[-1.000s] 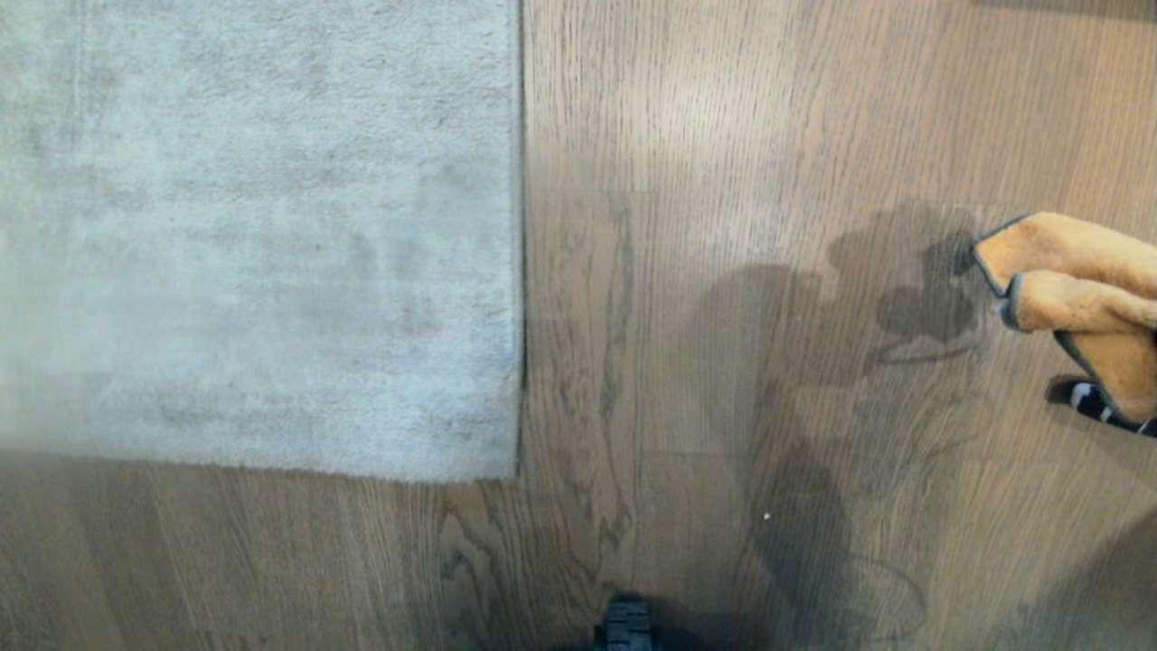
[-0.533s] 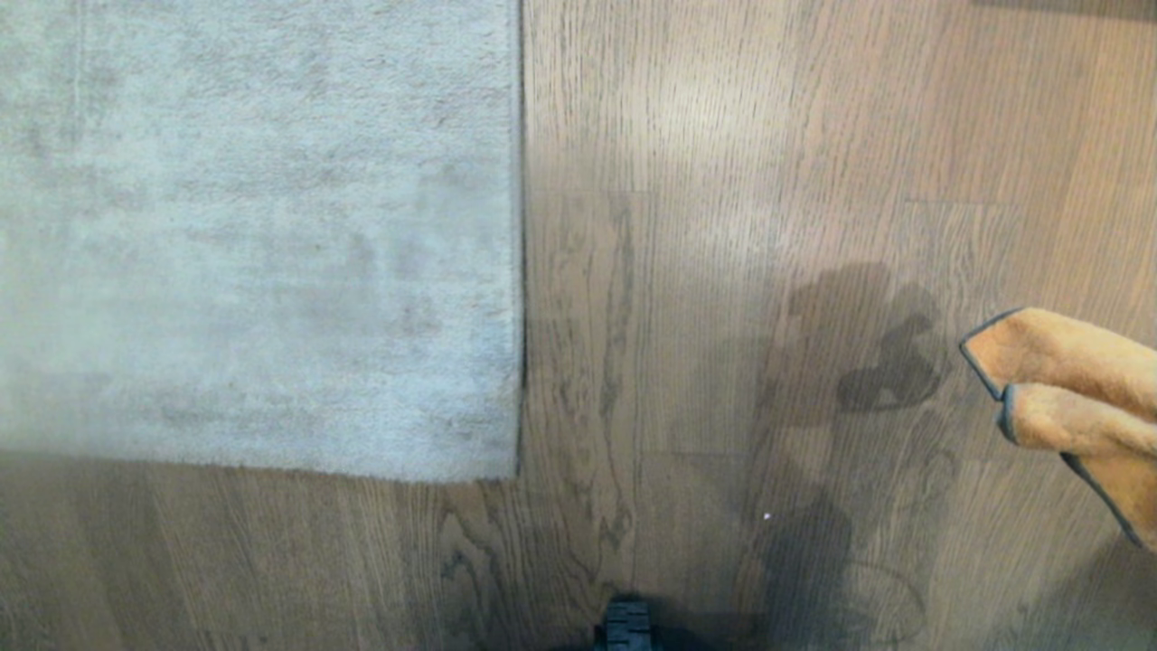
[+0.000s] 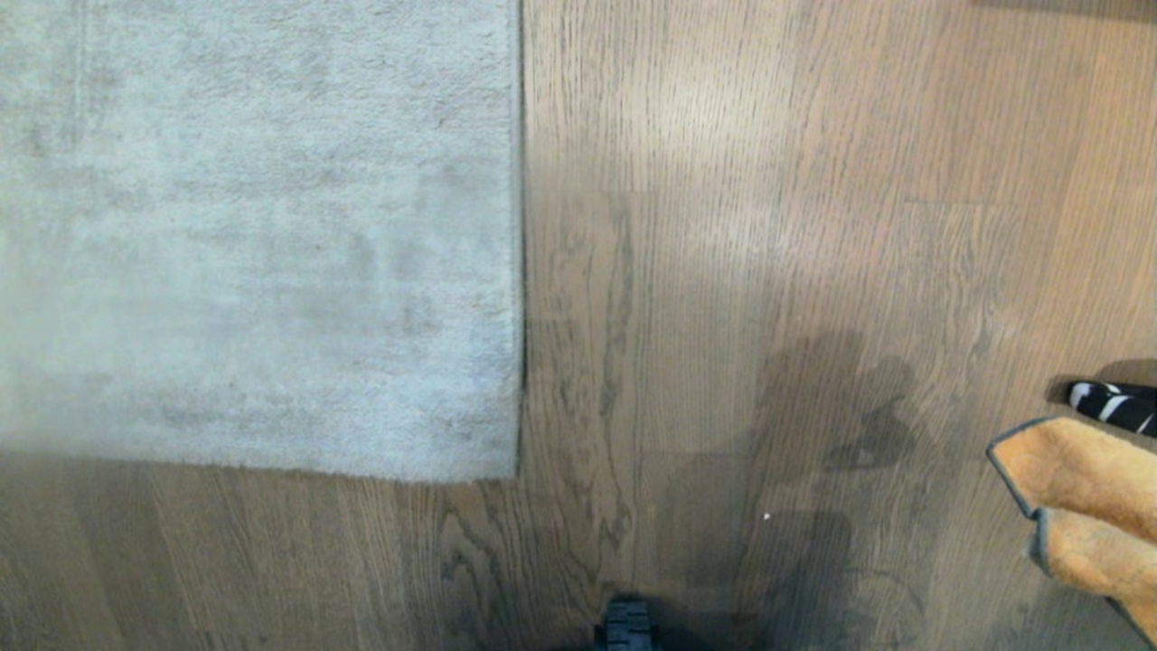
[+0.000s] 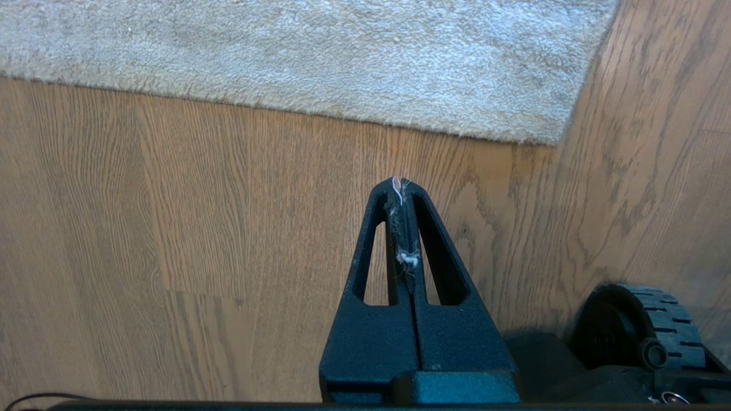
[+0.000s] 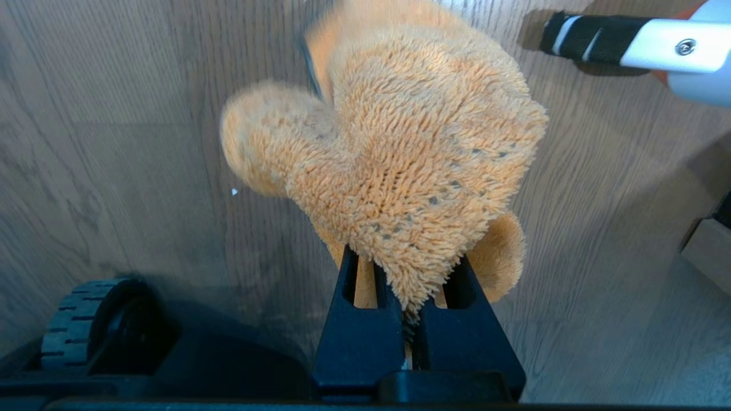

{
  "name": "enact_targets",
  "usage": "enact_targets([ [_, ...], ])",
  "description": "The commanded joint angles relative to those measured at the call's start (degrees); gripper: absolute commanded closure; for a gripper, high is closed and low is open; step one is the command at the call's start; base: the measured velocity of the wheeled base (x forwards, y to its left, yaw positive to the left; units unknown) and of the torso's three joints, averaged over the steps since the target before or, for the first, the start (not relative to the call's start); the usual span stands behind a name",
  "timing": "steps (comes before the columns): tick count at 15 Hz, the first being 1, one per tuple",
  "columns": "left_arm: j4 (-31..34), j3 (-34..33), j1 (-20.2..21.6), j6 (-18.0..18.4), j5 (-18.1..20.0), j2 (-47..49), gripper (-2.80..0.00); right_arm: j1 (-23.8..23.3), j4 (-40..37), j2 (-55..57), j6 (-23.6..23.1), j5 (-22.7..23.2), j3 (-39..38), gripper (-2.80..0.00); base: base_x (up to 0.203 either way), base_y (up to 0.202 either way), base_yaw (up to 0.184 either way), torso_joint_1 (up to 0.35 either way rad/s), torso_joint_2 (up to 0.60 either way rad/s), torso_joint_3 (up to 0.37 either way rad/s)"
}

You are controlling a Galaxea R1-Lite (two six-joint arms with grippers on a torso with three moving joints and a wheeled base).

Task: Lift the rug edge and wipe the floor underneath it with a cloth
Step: Lift up the carpet

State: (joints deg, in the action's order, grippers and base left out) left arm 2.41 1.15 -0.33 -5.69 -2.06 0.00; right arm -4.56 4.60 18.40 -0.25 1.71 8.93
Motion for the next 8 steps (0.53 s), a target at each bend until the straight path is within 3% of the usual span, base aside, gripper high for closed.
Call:
enact_targets([
  [1, 0.05, 0.0, -0.02, -0.03, -0.05, 0.0, 0.0, 0.09, 0.06, -2.55, -0.2, -0.09, -1.35, 0.0, 0.0, 0.0, 0.0, 0.0, 0.0, 0.0],
  [5, 0.05, 0.0, -0.02, -0.11, -0.05, 0.0, 0.0, 3.72, -2.18, -7.58, -0.86, -2.62, -2.54, 0.0, 0.0, 0.0, 0.0, 0.0, 0.0, 0.0],
  [8, 0.05, 0.0, -0.02, -0.06, -0.05, 0.0, 0.0, 4.46, -9.18, -14.25, -0.92, -3.71, -2.88, 0.0, 0.0, 0.0, 0.0, 0.0, 0.0, 0.0],
])
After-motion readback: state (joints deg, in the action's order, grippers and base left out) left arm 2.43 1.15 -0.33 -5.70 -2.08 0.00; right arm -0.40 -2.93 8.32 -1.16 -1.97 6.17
